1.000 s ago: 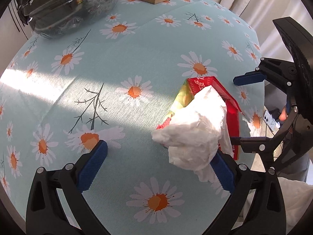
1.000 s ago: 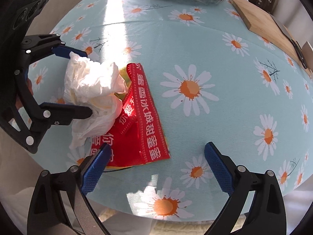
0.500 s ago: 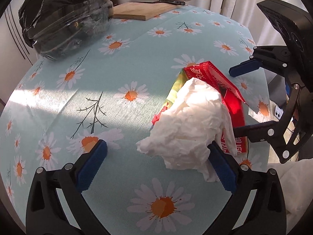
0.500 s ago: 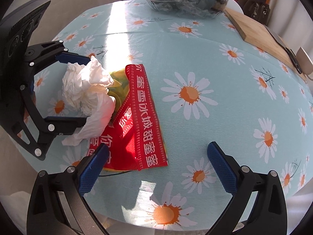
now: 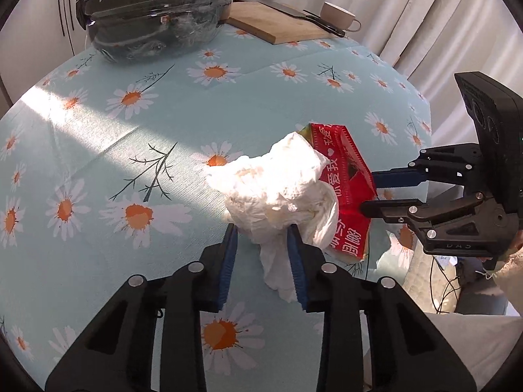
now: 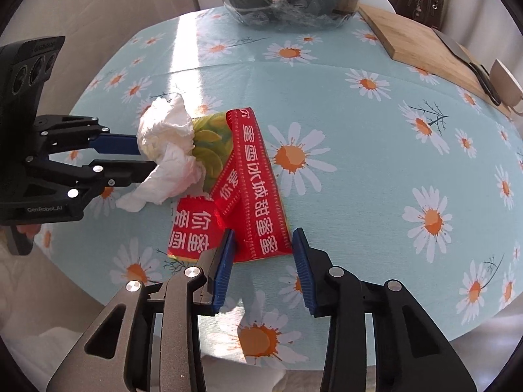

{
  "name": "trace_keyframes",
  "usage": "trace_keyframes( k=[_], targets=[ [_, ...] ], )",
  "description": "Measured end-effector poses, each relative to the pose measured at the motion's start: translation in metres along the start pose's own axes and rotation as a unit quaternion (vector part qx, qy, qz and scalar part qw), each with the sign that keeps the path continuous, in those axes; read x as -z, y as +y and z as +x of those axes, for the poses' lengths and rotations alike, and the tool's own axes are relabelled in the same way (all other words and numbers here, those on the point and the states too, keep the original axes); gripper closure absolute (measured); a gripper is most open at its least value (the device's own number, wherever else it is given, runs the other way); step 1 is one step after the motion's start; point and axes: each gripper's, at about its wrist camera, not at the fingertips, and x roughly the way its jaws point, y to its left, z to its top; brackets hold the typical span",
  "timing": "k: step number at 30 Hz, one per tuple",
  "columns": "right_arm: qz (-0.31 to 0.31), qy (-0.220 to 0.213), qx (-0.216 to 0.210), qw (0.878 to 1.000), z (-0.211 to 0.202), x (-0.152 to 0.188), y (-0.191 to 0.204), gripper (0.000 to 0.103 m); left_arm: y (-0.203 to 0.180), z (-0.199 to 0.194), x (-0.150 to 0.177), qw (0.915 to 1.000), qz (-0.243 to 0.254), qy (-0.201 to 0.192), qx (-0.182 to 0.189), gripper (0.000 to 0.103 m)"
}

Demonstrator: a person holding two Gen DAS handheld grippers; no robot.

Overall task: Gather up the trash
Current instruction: 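Lift and carry the tissue and red packet over the bag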

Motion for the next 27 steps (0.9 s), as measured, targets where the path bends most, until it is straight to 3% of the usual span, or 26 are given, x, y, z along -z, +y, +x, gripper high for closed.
trace_keyframes(
  k=[1,7,8,27],
  targets=[
    [0.002,-0.002,-0.006,1.000,-0.002,0.000,-0.003,0.076,-0.002,0.000,-0.002,1.0000,-0.001,0.001,-0.003,0.080],
    [-0.006,-0.008,-0.026,1.000,-0.015,0.001,-0.025,0.076,-0.005,-0.009,-0.019,0.9980,-0.053,-0.013,0.034,0.085],
    [-0.008,-0.010,-0.027,1.000,-0.018,0.001,-0.029,0.076,-0.007,-0.010,-0.022,0.9979,-0.054,-0.013,0.032,0.091],
    [-0.040,-0.066,-0.013,0.997,-0.077,-0.023,-0.126,0.076,-0.037,-0.033,-0.060,0.9964,-0.056,-0.030,-0.055,0.091]
  ],
)
